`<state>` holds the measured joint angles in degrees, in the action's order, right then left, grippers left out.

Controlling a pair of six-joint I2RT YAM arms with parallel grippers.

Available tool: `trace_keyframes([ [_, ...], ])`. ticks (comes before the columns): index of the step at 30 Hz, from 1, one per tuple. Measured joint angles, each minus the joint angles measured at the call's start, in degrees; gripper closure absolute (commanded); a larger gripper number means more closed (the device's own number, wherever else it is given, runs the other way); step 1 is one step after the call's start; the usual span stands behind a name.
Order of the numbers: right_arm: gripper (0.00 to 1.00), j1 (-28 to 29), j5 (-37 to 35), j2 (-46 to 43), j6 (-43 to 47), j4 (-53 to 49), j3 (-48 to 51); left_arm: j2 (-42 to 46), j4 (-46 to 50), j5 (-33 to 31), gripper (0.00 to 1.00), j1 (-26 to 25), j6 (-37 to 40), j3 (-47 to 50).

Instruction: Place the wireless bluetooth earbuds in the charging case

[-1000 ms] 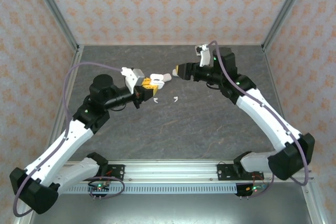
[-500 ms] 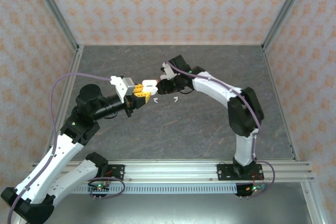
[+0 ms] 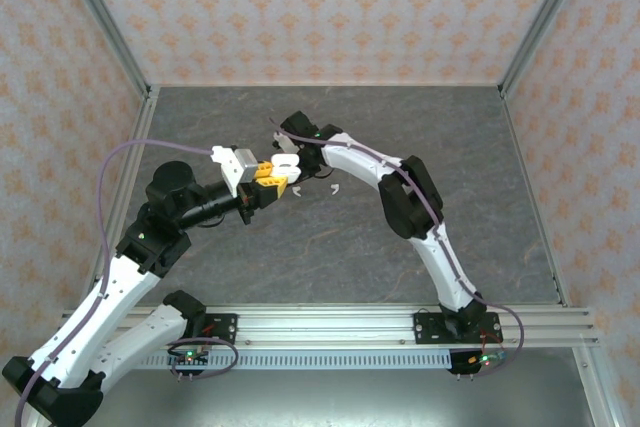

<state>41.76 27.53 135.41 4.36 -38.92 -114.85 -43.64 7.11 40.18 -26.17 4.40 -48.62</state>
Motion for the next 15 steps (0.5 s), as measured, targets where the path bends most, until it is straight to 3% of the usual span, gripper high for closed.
trace_keyframes([
  [15,0.66,0.9,-2.5,3.6,4.0,-5.2,-3.4,0.0,0.8,-0.2,1.0,0.0,0.1,0.0],
])
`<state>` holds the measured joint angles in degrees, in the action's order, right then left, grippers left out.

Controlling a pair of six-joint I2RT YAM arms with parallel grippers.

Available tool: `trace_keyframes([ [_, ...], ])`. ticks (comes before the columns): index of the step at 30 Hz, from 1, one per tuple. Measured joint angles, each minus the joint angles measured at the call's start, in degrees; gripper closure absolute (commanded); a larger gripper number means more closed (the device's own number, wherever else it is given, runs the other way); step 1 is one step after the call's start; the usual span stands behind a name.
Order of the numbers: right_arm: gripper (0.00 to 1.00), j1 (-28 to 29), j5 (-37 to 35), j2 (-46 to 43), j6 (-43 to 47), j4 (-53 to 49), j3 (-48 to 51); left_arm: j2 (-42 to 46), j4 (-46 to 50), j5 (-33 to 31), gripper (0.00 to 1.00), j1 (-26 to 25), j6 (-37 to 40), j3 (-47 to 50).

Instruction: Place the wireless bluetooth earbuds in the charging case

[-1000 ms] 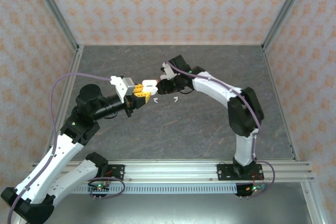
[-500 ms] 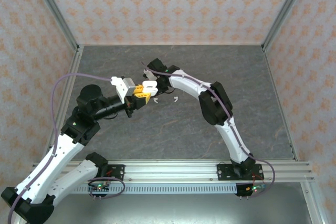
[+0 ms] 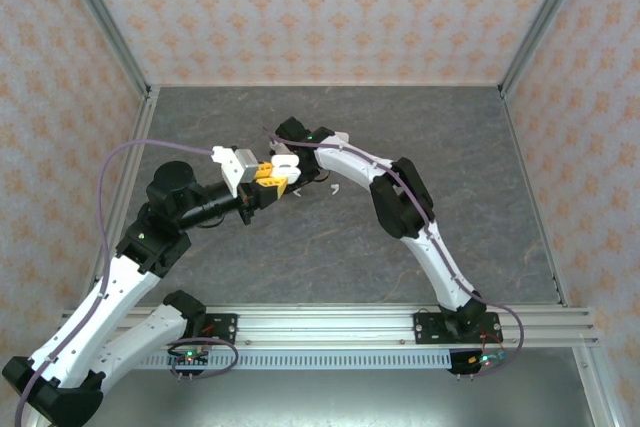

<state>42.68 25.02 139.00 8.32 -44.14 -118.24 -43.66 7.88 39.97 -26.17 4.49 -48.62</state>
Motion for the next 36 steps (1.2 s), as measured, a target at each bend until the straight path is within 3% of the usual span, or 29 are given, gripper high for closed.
trace_keyframes([
  [36,0.68,-0.8,-2.4,-9.7,4.6,-2.3,15.4,-3.1,1.0,-0.5,1.0,0.0,0.0,0.0],
])
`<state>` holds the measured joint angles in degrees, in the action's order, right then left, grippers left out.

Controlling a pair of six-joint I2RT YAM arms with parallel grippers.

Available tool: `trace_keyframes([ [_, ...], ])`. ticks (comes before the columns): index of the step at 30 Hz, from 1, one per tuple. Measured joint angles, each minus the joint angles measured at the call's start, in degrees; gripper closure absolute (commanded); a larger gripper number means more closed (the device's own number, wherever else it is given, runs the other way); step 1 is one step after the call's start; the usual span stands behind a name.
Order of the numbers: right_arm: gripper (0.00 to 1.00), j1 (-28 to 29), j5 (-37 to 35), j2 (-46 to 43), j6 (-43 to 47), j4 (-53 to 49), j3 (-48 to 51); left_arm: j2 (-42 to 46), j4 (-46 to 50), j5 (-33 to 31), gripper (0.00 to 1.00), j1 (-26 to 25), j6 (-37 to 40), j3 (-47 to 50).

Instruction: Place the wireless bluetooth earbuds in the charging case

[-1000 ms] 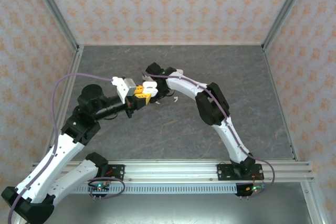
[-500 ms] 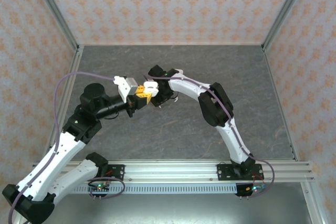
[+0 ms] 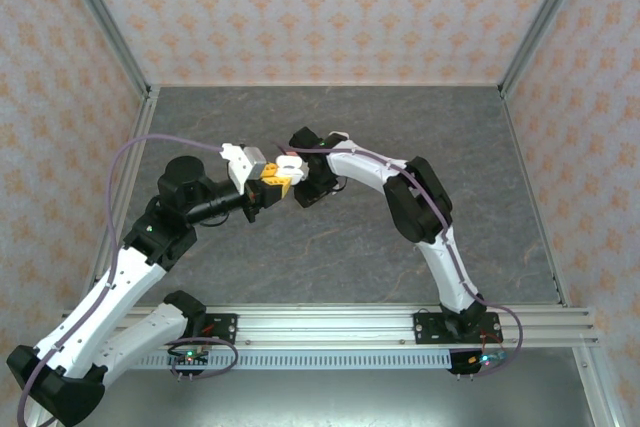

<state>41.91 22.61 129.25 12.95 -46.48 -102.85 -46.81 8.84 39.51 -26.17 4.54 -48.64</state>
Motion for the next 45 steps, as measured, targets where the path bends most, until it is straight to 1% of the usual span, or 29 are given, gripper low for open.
trace_keyframes([
  [3,0.74,-0.3,0.2,-0.3,0.0,0.2,0.4,-0.2,0.0,0.0,1.0,0.0,-0.1,0.0],
  [7,0.79,-0.7,0.3,-1.5,-0.2,0.2,1.8,-0.5,0.0,0.0,1.0,0.0,-0.1,0.0],
  [15,0.81,-2.5,0.3,-6.1,-1.4,2.0,6.2,-0.8,0.0,0.0,1.0,0.0,-0.2,0.0],
  [18,0.81,-3.5,0.2,-10.7,-2.6,2.8,9.5,-1.7,-0.2,0.0,1.0,0.0,-1.1,0.0],
  [21,0.81,-4.4,-0.2,-17.6,-4.2,5.2,13.3,-2.7,-1.6,0.0,1.0,0.0,-2.7,0.0],
  [29,0.81,-6.3,-2.3,-40.9,-9.0,15.6,24.7,-6.6,-9.4,0.0,1.0,0.0,-8.2,1.2],
  [35,0.81,-6.5,-2.8,-53.9,-10.7,22.3,29.0,-11.6,-13.0,0.7,1.0,-0.1,-10.9,1.0],
  [40,0.81,-6.2,-0.9,-60.3,-11.7,28.2,29.0,-15.4,-16.0,2.2,1.0,-0.5,-12.7,0.6],
  [45,0.81,-2.4,0.1,-61.0,-11.6,32.0,29.0,-17.4,-17.2,4.2,1.0,-1.6,-13.1,-1.0],
])
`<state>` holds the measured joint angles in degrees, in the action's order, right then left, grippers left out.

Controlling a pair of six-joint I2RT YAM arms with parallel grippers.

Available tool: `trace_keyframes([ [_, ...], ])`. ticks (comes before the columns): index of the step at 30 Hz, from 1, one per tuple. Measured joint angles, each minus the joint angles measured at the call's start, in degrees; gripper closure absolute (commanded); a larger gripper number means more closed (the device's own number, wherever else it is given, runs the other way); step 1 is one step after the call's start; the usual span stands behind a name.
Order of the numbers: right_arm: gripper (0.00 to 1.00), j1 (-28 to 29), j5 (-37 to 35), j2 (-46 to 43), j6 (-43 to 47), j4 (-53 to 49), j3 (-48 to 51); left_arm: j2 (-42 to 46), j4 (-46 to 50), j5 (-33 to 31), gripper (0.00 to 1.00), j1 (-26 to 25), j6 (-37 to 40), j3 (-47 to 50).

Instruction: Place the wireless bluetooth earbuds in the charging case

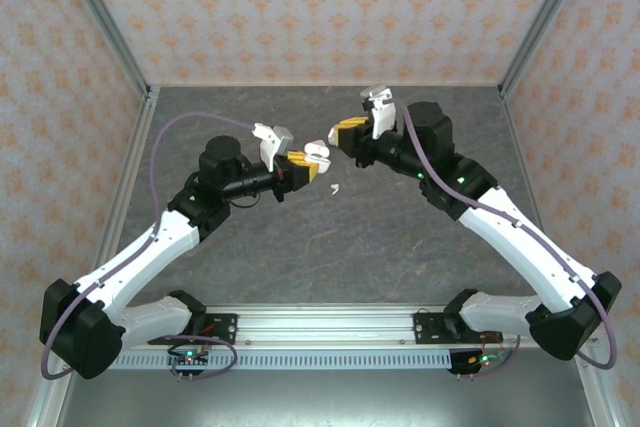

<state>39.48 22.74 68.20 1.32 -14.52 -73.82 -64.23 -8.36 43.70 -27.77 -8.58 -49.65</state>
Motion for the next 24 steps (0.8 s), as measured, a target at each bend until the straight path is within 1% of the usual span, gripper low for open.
trace_keyframes([
  [3,0.81,2.4,0.5,1.4,0.4,0.5,-0.1,-0.1,-0.5,1.0,1.0,0.0,0.0,-0.7],
  [7,0.81,3.6,0.6,3.7,1.3,0.4,-0.1,-0.1,-0.9,1.3,1.0,0.0,0.0,-1.0],
  [24,0.81,4.2,0.6,4.6,3.9,-2.3,-0.3,0.0,-0.9,1.4,1.0,0.0,0.0,-1.0],
])
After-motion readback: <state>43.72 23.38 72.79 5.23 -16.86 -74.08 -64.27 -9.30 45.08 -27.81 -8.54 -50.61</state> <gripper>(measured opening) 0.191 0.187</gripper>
